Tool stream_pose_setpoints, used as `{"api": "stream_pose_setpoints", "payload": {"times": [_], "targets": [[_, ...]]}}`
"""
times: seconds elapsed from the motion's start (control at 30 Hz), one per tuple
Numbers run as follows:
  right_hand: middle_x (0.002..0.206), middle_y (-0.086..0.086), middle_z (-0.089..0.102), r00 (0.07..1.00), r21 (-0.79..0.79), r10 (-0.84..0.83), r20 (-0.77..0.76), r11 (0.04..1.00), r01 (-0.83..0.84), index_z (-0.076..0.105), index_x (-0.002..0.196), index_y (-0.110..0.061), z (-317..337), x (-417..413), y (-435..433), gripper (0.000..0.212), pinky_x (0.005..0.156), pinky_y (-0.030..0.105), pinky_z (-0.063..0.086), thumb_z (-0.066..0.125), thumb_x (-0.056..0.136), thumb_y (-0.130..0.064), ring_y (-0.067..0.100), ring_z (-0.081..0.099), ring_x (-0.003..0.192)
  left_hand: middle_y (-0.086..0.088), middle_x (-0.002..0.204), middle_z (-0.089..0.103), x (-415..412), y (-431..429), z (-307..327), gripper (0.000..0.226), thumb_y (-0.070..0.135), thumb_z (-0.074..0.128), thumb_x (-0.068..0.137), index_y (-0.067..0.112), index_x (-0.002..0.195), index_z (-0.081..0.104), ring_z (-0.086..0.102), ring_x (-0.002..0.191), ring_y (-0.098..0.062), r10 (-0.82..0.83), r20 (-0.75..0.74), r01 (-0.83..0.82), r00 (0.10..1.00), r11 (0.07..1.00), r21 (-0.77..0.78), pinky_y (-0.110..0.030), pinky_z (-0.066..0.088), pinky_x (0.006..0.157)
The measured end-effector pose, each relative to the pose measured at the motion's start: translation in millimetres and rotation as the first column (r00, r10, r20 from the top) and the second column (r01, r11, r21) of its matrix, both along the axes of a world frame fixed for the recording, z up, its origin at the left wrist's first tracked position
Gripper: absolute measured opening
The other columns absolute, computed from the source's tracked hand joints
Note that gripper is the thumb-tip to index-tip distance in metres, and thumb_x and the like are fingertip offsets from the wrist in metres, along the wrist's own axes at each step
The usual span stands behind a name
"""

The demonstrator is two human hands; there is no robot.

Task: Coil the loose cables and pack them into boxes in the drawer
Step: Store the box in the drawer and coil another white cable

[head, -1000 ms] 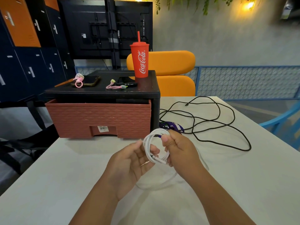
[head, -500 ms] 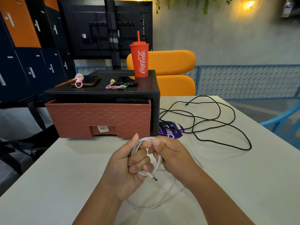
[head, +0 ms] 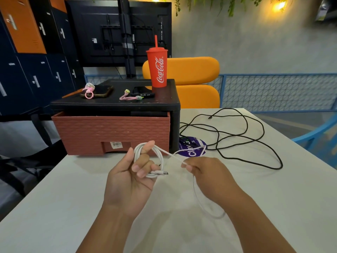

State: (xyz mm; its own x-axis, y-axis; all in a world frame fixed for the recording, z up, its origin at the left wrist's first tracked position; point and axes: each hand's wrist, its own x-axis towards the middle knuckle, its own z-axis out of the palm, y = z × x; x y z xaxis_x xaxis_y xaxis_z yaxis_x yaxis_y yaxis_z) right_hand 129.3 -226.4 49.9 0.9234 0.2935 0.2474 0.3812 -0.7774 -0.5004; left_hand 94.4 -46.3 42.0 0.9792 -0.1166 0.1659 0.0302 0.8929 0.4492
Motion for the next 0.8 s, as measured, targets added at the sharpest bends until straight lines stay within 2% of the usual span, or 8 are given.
{"api": "stream_pose_setpoints", "payload": {"times": [0.1,0.23,0.37,0.47,0.53,0.6,0.67,0.8], "targets": [[0.114,0.0,0.061,0.999,-0.209,0.042,0.018,0.977,-0.038,0.057,0.117,-0.031,-3,-6,11,0.038,0.076,0.027,0.04,0.041,0.092,-0.007,0.021,0.056,0.102,-0.002,0.061,0.053,0,4,-3,0.042,0.02,0.058,0.087,-0.007,0.119,0.058,0.052,0.056,-0.014,-0.088,0.087,0.09,0.992,0.996,-0.021,-0.027,0.05,0.078],[0.116,0.006,0.057,0.992,-0.281,0.117,-0.05,0.951,-0.126,0.052,0.121,-0.024,-7,-18,29,0.035,0.074,0.027,0.034,0.037,0.094,-0.009,0.026,0.055,0.106,0.003,0.057,0.044,-1,-2,2,0.041,0.021,0.064,0.065,-0.004,0.098,0.07,0.044,0.048,-0.01,0.152,0.013,-0.153,0.988,0.985,0.075,-0.023,0.053,0.066],[0.098,0.009,0.056,0.975,-0.261,0.194,-0.112,0.94,-0.217,0.051,0.097,-0.017,-10,-25,35,0.017,0.062,0.029,0.034,0.037,0.092,-0.008,0.026,0.052,0.086,0.002,0.059,0.044,-4,-10,6,0.052,0.023,0.063,0.062,-0.003,0.106,0.063,0.044,0.05,-0.01,0.207,-0.008,-0.204,0.978,0.969,0.136,-0.024,0.054,0.065],[0.091,0.008,0.049,0.962,-0.261,0.241,-0.127,0.928,-0.266,0.045,0.088,-0.02,-5,-29,35,0.01,0.059,0.03,0.031,0.038,0.096,-0.019,0.027,0.047,0.085,0.001,0.06,0.046,-6,-15,8,0.036,0.021,0.047,0.087,0.0,0.116,0.053,0.046,0.053,-0.011,0.286,0.024,-0.282,0.958,0.922,0.265,-0.029,0.048,0.077],[0.092,0.009,0.049,0.957,-0.274,0.27,-0.107,0.917,-0.289,0.047,0.089,-0.019,-6,-30,36,0.012,0.062,0.029,0.03,0.038,0.097,-0.023,0.028,0.048,0.086,0.0,0.059,0.049,-6,-20,6,0.028,0.017,0.033,0.097,0.007,0.115,0.054,0.047,0.057,-0.011,0.399,0.097,-0.397,0.912,0.795,0.458,-0.029,0.042,0.077],[0.085,0.006,0.046,0.953,-0.287,0.295,-0.076,0.908,-0.304,0.046,0.084,-0.019,-6,-31,36,0.014,0.058,0.03,0.03,0.039,0.096,-0.022,0.025,0.043,0.079,0.006,0.06,0.052,-6,-23,-1,0.026,0.017,0.032,0.1,0.024,0.099,0.057,0.048,0.061,-0.007,0.45,0.256,-0.48,0.855,0.506,0.717,-0.026,0.038,0.075],[0.084,0.006,0.05,0.95,-0.304,0.309,-0.048,0.901,-0.309,0.052,0.086,-0.016,-7,-30,34,0.017,0.062,0.03,0.034,0.039,0.096,-0.022,0.025,0.044,0.078,0.01,0.062,0.054,-7,-28,-5,0.031,0.016,0.032,0.1,0.035,0.086,0.052,0.047,0.063,0.0,0.415,0.384,-0.515,0.825,0.268,0.814,-0.021,0.036,0.076],[0.105,0.012,0.06,0.949,-0.25,0.31,-0.05,0.916,-0.313,0.058,0.103,-0.013,-7,-29,33,0.02,0.074,0.033,0.045,0.041,0.095,-0.021,0.03,0.055,0.096,0.008,0.067,0.056,-6,-27,-2,0.028,0.014,0.032,0.1,0.032,0.094,0.053,0.051,0.066,0.0,0.499,0.361,-0.527,0.788,0.245,0.814,-0.008,0.04,0.071]]}}
